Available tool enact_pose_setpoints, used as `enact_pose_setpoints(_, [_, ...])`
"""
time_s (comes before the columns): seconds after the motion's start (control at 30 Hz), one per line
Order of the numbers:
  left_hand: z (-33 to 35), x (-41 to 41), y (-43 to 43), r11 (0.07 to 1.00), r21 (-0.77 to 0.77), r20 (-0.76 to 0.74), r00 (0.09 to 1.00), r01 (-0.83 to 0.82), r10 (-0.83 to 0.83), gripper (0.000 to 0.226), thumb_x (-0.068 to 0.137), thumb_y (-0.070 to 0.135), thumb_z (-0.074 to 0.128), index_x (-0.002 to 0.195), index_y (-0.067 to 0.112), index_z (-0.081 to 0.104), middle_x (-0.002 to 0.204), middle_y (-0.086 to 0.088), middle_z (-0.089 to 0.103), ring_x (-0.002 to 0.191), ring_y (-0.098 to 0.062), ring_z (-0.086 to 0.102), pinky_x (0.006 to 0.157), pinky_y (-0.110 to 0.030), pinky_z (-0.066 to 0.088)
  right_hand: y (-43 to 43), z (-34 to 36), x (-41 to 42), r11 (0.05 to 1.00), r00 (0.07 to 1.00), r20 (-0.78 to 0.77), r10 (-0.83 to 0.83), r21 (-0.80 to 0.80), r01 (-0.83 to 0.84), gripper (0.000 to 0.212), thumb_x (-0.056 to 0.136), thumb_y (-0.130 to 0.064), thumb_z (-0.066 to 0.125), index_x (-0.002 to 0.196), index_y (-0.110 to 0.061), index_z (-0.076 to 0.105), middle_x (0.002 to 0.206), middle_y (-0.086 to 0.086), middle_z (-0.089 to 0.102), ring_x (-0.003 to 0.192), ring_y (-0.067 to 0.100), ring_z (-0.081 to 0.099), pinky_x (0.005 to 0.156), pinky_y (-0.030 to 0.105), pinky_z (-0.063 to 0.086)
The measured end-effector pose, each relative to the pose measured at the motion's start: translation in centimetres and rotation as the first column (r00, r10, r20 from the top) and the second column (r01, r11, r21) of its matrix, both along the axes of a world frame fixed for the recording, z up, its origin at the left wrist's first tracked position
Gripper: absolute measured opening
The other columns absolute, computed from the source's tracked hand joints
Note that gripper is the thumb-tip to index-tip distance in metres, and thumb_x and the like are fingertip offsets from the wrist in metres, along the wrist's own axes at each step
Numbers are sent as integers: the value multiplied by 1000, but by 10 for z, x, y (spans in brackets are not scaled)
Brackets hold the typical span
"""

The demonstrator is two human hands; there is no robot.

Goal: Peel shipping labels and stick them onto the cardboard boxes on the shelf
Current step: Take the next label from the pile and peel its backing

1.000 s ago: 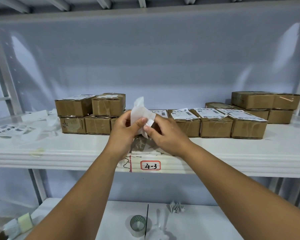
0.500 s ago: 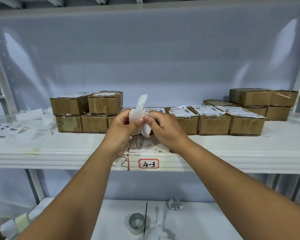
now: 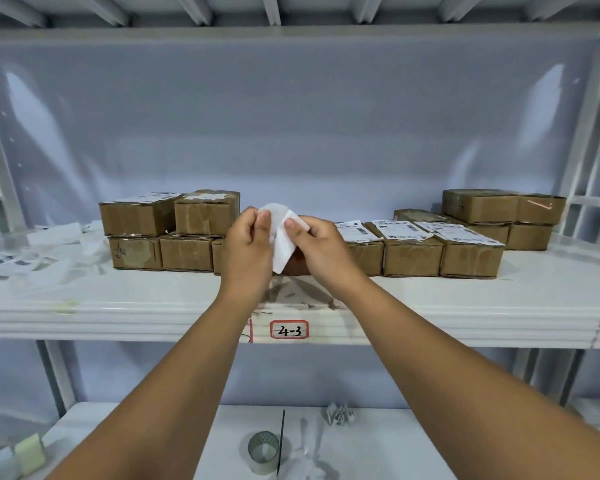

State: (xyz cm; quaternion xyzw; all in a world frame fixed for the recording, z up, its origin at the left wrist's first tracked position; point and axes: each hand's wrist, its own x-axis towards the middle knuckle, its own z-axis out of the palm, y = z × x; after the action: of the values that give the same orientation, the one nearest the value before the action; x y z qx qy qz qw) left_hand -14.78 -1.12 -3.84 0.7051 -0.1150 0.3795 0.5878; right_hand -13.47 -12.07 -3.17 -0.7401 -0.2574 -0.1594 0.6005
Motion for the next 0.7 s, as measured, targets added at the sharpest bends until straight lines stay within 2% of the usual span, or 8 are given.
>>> enact_pose_setpoints(0.07, [7, -4, -2, 998, -52, -50, 998, 29, -32, 32, 99, 22, 43, 80, -2, 52, 64, -1, 46, 55, -10, 40, 53, -25, 33, 0, 4, -4, 999, 999, -30, 21, 29, -20, 28, 89, -34, 50, 69, -18, 60, 70, 6, 59, 73, 24, 55, 82, 60, 51])
enact_pose_setpoints(0.17, [12, -9, 4, 978, -129, -162, 969, 165, -185, 27, 98, 18, 47, 78, 3, 58, 73, -10, 54, 66, -19, 50, 63, -30, 40, -5, 5, -8, 997, 994, -92, 63, 41, -60, 28, 96, -28, 50, 73, -14, 59, 67, 6, 57, 67, 23, 56, 82, 57, 52])
enact_pose_setpoints(0.23, [12, -12, 7, 967, -158, -210, 951, 198, -229, 27, 98, 19, 48, 78, 8, 61, 76, -11, 59, 69, -23, 54, 62, -32, 43, -9, 4, -10, 996, 989, -125, 84, 29, -81, 30, 100, -22, 45, 75, -13, 58, 57, -3, 54, 53, 11, 55, 73, 44, 55])
enact_pose_setpoints(0.3, [14, -15, 7, 962, -187, -230, 943, 199, -240, 26, 98, 19, 48, 80, 9, 63, 76, -10, 61, 68, -23, 57, 57, -29, 44, -11, 5, -14, 998, 993, -105, 59, -25, -62, 32, 100, -24, 45, 72, -15, 56, 51, -5, 49, 45, 4, 48, 64, 29, 48])
enact_pose_setpoints(0.37, [16, -18, 7, 955, -222, -251, 934, 199, -253, 25, 98, 20, 48, 81, 9, 63, 75, -9, 62, 63, -21, 57, 50, -25, 43, -11, 8, -18, 998, 994, -101, 51, -44, -55, 33, 101, -24, 44, 70, -14, 55, 52, -4, 47, 44, 4, 45, 60, 23, 43])
enact_pose_setpoints(0.47, [20, -20, 8, 938, -280, -293, 913, 203, -285, 24, 97, 22, 51, 83, 9, 64, 75, -10, 64, 61, -23, 58, 48, -27, 42, -15, 12, -25, 998, 990, -130, 60, -24, -63, 32, 101, -22, 43, 72, -12, 54, 55, -1, 46, 44, 4, 44, 54, 17, 42])
enact_pose_setpoints(0.57, [23, -23, 6, 911, -351, -308, 892, 217, -331, 21, 96, 22, 53, 85, 8, 65, 82, -13, 66, 67, -26, 61, 55, -30, 45, -20, 16, -30, 996, 984, -156, 88, 16, -87, 30, 101, -19, 42, 75, -10, 54, 57, 2, 45, 39, 0, 44, 47, 11, 40])
enact_pose_setpoints(0.7, [25, -26, -1, 905, -391, -327, 893, 170, -309, 20, 95, 21, 54, 82, 9, 64, 79, -12, 64, 63, -24, 58, 52, -26, 42, -24, 13, -33, 999, 983, -175, 51, 15, -49, 30, 101, -21, 43, 76, -10, 56, 56, 1, 46, 43, 3, 43, 47, 11, 39])
